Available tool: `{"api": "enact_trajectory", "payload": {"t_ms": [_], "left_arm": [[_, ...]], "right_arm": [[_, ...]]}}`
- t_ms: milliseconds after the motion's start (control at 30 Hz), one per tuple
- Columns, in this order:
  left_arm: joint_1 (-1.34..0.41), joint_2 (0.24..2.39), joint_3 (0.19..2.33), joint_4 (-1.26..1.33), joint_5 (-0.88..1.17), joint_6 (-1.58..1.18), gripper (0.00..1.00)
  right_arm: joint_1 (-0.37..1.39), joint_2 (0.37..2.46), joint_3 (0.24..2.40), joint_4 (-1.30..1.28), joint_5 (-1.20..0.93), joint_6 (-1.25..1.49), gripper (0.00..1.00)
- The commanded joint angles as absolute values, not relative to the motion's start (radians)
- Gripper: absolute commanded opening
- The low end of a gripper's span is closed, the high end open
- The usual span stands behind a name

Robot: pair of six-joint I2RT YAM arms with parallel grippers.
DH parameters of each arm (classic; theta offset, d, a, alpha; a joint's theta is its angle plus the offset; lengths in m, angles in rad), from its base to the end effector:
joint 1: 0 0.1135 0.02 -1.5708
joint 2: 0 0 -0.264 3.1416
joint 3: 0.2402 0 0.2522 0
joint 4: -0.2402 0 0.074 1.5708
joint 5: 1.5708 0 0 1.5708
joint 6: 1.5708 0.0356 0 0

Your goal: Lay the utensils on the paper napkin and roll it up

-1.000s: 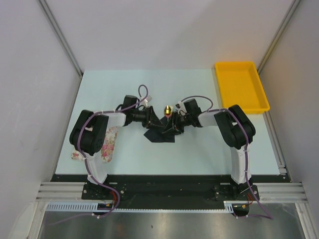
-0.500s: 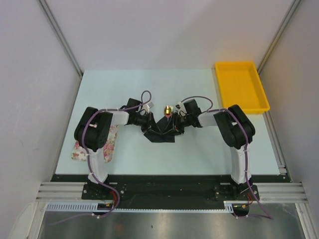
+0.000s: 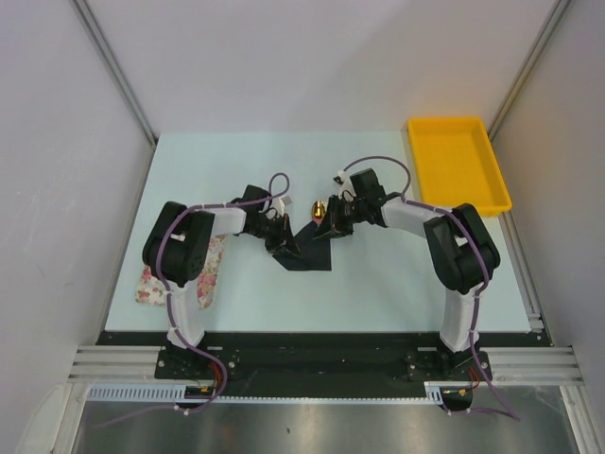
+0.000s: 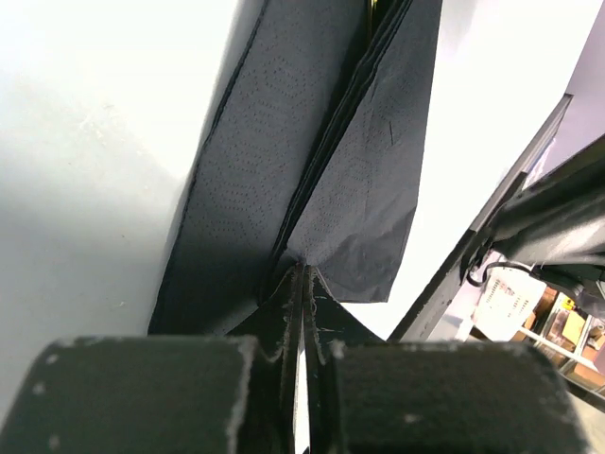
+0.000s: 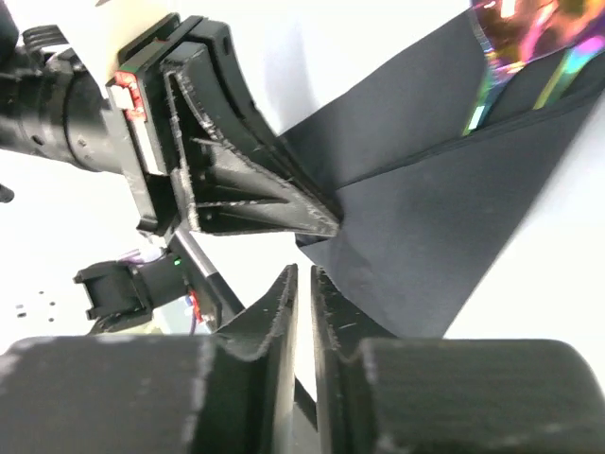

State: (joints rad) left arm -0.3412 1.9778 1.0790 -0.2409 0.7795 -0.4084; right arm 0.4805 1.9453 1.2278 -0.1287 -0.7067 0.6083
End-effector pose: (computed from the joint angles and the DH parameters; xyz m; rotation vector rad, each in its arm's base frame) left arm 0.3360 -0.1459 0.1114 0.1551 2.7615 -1.2738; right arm 0.3507 0.2089 0.1677 -0.1943 2.5859 1.3144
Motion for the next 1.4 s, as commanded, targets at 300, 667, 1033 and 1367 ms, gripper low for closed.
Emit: {"api": "enact_trajectory", "payload": {"t_ms": [300, 667, 1033, 1367], "left_arm": [[-0.351, 1.988, 1.111, -0.245, 0.741, -0.367, 0.02], [-0.348, 1.873, 1.034, -0.054, 0.894, -0.4, 0.18], [-0.453, 1.885, 1.022, 0.08, 0.924, -0.489, 0.21], [-0.448, 2.011, 0.996, 0.034, 0.825, -0.502, 0.08]], "right_arm": [[0.505, 2.059, 1.304, -0.169, -0.617, 0.535, 0.06], [0.502, 2.158, 1.309, -0.215, -0.578, 0.528, 0.0], [0.489, 2.155, 1.292, -0.199, -0.591, 0.532, 0.0], [0.488, 2.157, 1.296, -0.187, -0.591, 0.529, 0.0]]}}
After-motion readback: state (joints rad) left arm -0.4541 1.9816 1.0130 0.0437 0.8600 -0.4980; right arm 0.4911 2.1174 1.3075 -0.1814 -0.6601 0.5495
